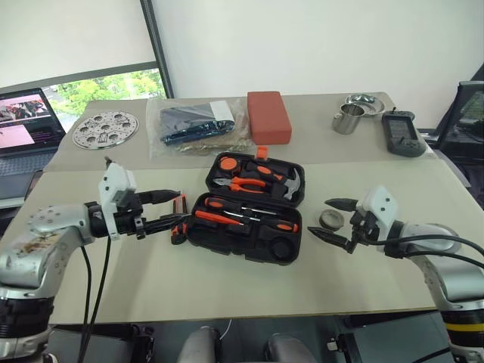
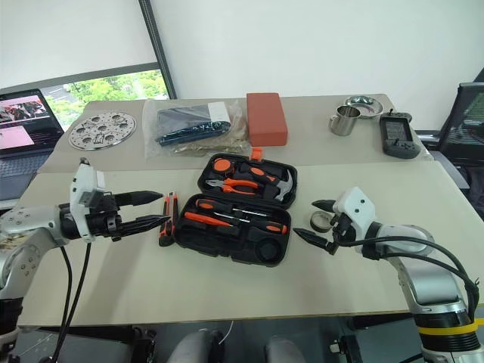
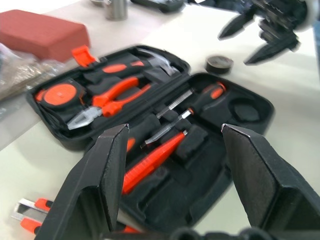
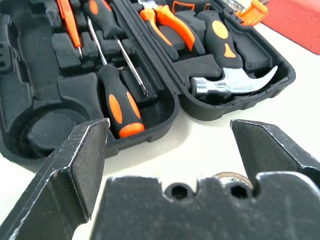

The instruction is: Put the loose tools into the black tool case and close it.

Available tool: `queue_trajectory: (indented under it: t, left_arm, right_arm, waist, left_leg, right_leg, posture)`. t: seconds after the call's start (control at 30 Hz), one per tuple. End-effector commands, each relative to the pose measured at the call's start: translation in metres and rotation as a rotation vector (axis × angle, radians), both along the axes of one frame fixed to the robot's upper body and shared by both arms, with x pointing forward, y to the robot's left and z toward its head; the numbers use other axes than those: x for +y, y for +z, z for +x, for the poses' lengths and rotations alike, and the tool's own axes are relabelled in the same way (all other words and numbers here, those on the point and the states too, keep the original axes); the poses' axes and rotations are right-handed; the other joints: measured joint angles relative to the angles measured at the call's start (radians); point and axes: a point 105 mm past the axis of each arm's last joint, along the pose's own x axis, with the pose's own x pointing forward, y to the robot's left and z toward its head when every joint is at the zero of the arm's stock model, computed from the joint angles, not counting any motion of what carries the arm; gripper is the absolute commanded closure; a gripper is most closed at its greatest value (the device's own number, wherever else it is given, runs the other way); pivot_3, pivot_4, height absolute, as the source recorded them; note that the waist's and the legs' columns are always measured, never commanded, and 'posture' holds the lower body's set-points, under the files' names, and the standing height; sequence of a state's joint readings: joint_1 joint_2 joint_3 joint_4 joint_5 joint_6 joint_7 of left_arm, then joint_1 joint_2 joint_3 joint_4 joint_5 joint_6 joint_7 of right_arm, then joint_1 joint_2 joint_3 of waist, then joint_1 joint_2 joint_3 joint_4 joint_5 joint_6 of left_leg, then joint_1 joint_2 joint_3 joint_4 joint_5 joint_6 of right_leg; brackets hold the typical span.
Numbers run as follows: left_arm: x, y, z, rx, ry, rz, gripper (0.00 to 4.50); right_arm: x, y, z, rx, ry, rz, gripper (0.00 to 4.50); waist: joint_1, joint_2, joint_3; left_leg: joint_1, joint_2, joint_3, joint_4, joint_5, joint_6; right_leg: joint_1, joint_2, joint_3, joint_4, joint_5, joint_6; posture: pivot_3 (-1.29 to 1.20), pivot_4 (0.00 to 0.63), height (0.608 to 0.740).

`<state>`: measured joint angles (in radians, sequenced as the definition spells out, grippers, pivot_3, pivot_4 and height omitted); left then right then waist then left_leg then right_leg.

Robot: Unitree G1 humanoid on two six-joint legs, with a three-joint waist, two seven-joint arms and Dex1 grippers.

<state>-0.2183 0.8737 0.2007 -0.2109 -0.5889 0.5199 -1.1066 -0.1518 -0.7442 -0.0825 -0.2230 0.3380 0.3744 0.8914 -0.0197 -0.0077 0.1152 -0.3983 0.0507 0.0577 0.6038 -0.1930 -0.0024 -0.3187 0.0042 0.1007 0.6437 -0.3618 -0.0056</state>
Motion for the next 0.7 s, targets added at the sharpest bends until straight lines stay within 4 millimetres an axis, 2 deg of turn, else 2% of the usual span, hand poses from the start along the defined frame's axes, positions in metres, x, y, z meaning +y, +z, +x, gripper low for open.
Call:
queue_trajectory:
  t: [0.03,0.23,0.37,0.5,0.7]
  left_arm:
    - [0.003,0.001,0.000,-0.031,-0.028,0.067,0.04]
    - [-0.001,0.011,-0.007,-0.036,-0.110,0.113,0.04]
    - [-0.002,0.023,-0.021,-0.006,-0.215,0.163,0.04]
    - [0.002,0.027,-0.018,-0.018,-0.213,0.182,0.04]
    - [0.007,0.022,-0.012,-0.018,-0.172,0.209,0.04]
  right_arm:
    - [0.006,0.011,0.000,-0.047,0.025,0.013,0.00]
    - [-0.009,0.000,0.002,0.015,-0.041,-0.062,0.00]
    - [-0.015,-0.007,0.001,0.101,-0.062,-0.108,0.00]
    - [-0.011,-0.007,0.002,0.111,-0.033,-0.124,0.00]
    - [0.004,0.001,-0.002,0.093,0.047,-0.064,0.00]
  waist:
    - [0.001,0.000,0.000]
    - [0.004,0.000,0.000]
    - [0.003,0.000,0.001]
    - [0.000,0.001,0.001]
    - [0.000,0.001,0.002]
  left_leg:
    - [0.000,0.000,0.000,0.000,0.000,0.000]
    - [-0.001,-0.001,0.000,0.000,0.000,0.000]
    - [0.000,-0.001,0.001,0.000,0.000,0.000]
    - [0.000,-0.001,0.001,-0.001,0.000,0.000]
    - [0.000,0.000,0.001,-0.001,0.000,0.000]
  right_leg:
    - [0.000,0.000,0.000,0.000,0.000,0.000]
    - [0.000,-0.005,-0.001,0.000,0.000,0.000]
    - [0.000,-0.006,-0.001,0.000,0.000,0.000]
    - [0.000,-0.006,-0.001,0.000,0.000,0.000]
    - [-0.001,-0.002,-0.001,0.000,0.000,0.000]
  posture:
    - [0.00,0.150,0.740]
    - [0.00,0.150,0.740]
    - [0.00,0.150,0.740]
    - [0.00,0.150,0.740]
    - [0.00,0.150,0.740]
